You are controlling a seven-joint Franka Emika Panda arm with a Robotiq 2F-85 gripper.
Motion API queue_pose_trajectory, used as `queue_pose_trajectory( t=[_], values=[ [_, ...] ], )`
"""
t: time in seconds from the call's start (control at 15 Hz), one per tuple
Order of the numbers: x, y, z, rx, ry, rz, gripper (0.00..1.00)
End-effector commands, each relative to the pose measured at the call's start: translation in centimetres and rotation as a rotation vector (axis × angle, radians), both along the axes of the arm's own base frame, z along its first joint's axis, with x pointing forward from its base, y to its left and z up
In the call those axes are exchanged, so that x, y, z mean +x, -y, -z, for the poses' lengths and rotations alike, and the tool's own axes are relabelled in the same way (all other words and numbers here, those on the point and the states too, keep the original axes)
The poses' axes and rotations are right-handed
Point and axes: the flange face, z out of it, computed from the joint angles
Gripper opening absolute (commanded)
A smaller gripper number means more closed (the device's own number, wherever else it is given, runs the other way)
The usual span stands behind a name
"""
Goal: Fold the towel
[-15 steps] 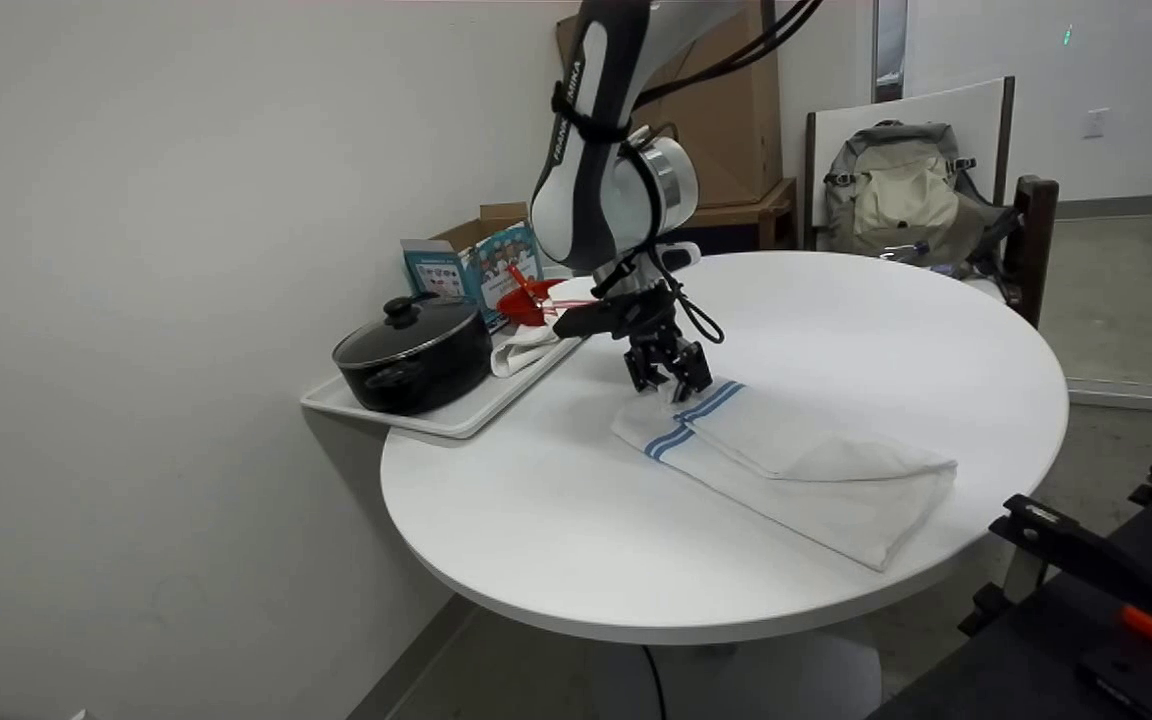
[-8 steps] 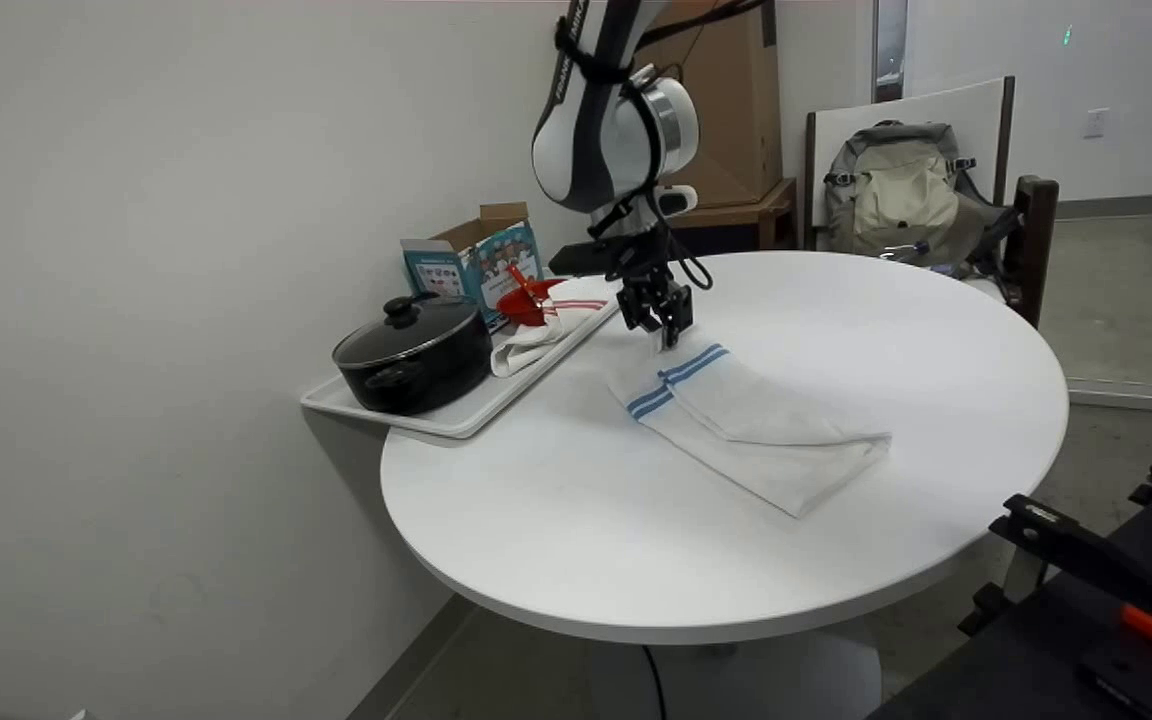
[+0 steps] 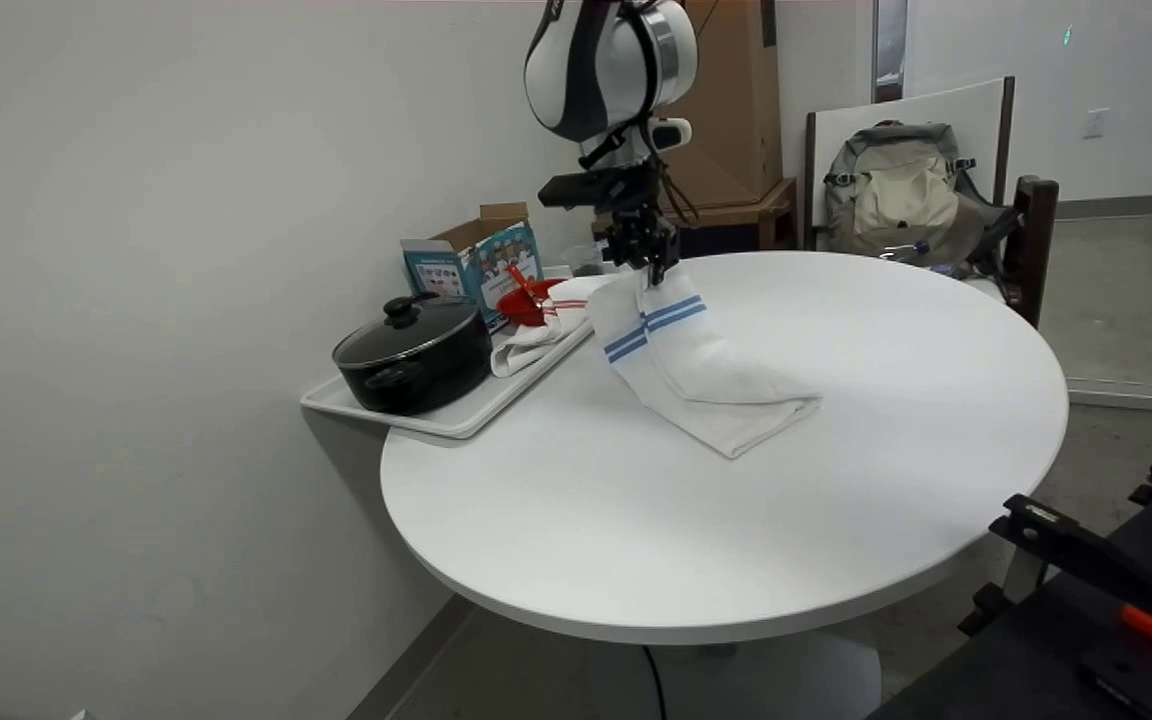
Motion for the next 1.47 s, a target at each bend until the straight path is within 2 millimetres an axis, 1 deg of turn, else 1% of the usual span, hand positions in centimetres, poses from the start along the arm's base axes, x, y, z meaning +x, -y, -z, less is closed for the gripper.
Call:
queue_pose_trajectory(
  t=[0.0, 0.07, 0.2, 0.47, 0.67, 0.8, 0.93, 1.07, 1.2, 1.4],
  values=[
    [-1.0, -0.8, -0.4, -0.022, -0.005, -0.04, 0.06],
    [-1.5, -1.2, 0.2, -0.031, -0.02, -0.064, 0.06],
    [-2.9, -2.1, 1.9, -0.058, -0.058, -0.116, 0.06],
    [-6.2, -4.3, 5.5, -0.109, -0.141, -0.208, 0.05],
    [-8.1, -5.4, 7.1, -0.134, -0.181, -0.257, 0.06],
    [-8.9, -5.8, 7.4, -0.146, -0.194, -0.278, 0.06],
    [-9.1, -5.9, 6.7, -0.147, -0.187, -0.289, 0.06],
    [-9.2, -5.5, 5.0, -0.138, -0.171, -0.308, 0.05],
    [-9.7, -5.0, 2.7, -0.135, -0.158, -0.345, 0.04],
    [-11.0, -4.1, -0.8, -0.133, -0.138, -0.417, 0.05]
  ],
)
